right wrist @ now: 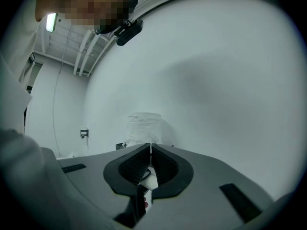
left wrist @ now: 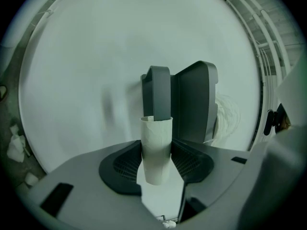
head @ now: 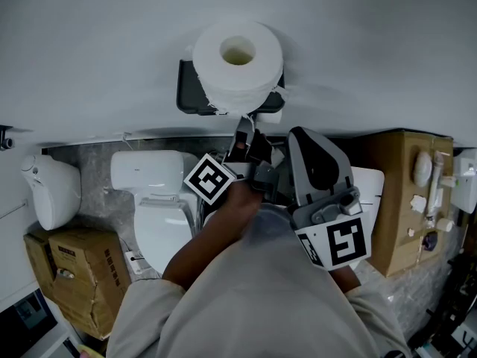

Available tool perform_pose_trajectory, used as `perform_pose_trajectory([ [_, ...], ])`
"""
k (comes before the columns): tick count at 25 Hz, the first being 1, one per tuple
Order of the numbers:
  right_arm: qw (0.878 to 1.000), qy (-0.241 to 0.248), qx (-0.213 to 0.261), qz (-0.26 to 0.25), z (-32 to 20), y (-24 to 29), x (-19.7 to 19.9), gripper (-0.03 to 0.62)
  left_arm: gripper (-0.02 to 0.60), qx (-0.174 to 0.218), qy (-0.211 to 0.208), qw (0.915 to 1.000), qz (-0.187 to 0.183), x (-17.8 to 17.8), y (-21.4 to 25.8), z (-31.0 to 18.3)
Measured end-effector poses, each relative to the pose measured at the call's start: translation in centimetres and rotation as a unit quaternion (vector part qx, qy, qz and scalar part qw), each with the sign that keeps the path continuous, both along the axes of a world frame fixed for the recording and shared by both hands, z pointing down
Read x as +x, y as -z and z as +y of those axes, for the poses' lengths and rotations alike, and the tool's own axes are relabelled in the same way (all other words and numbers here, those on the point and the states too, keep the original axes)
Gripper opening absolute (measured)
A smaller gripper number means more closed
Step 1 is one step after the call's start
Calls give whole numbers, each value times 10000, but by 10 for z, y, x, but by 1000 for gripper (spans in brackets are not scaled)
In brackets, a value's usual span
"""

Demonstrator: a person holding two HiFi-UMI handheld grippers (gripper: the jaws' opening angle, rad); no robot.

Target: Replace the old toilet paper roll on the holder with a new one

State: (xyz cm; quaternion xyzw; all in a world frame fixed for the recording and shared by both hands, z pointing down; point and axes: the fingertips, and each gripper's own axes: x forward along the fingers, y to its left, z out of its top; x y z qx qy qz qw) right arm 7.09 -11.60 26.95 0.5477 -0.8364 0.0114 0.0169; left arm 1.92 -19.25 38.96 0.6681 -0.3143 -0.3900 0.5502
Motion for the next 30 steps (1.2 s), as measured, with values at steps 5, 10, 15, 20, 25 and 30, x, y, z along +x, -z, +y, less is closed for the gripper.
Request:
perform_pose_trajectory([
  [5, 10000, -75, 14, -25, 4, 0, 11, 18, 199, 55, -145, 9999, -29, 16, 3, 2],
  [10, 9998, -179, 29, -19, 9, 1, 21, 18, 199, 60, -369, 9993, -35, 35, 5, 8],
  [15, 9995, -317, -26, -20, 12, -3, 33, 18, 199, 56, -578, 9983, -57, 52, 4, 13],
  [20, 9989, -465, -45, -48, 14, -4, 43, 18, 199, 74, -800, 9967, -102, 68, 3, 16],
  [25, 9983, -580, -65, -90, 17, -6, 53, 18, 198, 103, -1084, 9940, -133, 85, 2, 21],
  [30, 9975, -694, -73, -109, 18, -5, 62, 18, 199, 61, -1350, 9907, -133, 102, -1, 25],
])
